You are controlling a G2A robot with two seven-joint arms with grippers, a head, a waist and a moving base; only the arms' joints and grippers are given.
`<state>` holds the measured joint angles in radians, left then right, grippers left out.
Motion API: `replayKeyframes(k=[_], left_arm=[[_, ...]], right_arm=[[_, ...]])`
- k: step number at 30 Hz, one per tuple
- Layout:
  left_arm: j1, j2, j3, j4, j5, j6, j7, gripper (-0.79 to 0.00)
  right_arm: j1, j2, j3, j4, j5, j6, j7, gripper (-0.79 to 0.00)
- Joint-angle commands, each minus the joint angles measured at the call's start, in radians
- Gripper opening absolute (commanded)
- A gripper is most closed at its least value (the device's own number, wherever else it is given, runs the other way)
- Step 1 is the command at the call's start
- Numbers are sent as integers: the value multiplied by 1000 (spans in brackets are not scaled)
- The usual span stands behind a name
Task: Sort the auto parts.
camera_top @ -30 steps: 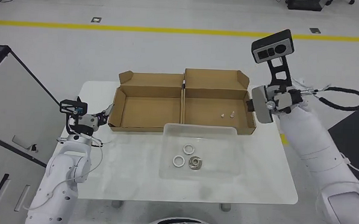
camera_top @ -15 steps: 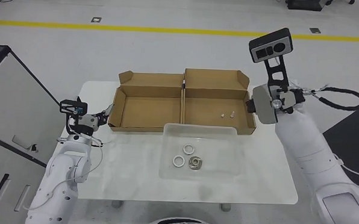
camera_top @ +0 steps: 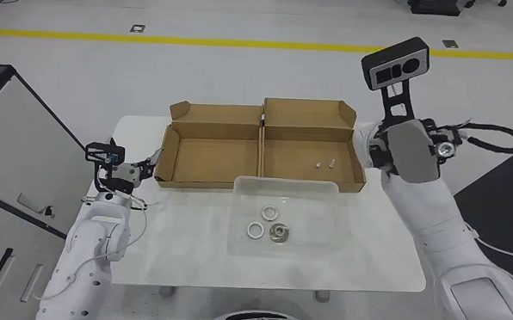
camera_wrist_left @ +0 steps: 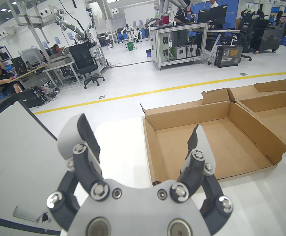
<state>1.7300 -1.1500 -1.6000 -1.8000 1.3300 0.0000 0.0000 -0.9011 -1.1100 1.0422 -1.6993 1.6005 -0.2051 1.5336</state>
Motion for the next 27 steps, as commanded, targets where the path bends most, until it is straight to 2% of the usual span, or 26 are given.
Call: replayKeyframes(k=[1,5,9,15,23,27], left_arm=[[0,0,0,0,0,0,0,0],[0,0,0,0,0,0,0,0],[0,0,0,0,0,0,0,0],[0,0,0,0,0,0,0,0],[0,0,0,0,0,0,0,0],[0,0,0,0,0,0,0,0]], right_arm=[[4,2,14,13,-91,7,-15,-785],[-1,3,33,5,-198,19,-46,-785],[-15,-2,42,-7,-206,32,-52,-785],[-34,-14,49,-18,-153,52,-48,-785],[-62,-40,50,-31,28,77,-33,-785],[-60,-49,57,-27,24,84,-39,-785]])
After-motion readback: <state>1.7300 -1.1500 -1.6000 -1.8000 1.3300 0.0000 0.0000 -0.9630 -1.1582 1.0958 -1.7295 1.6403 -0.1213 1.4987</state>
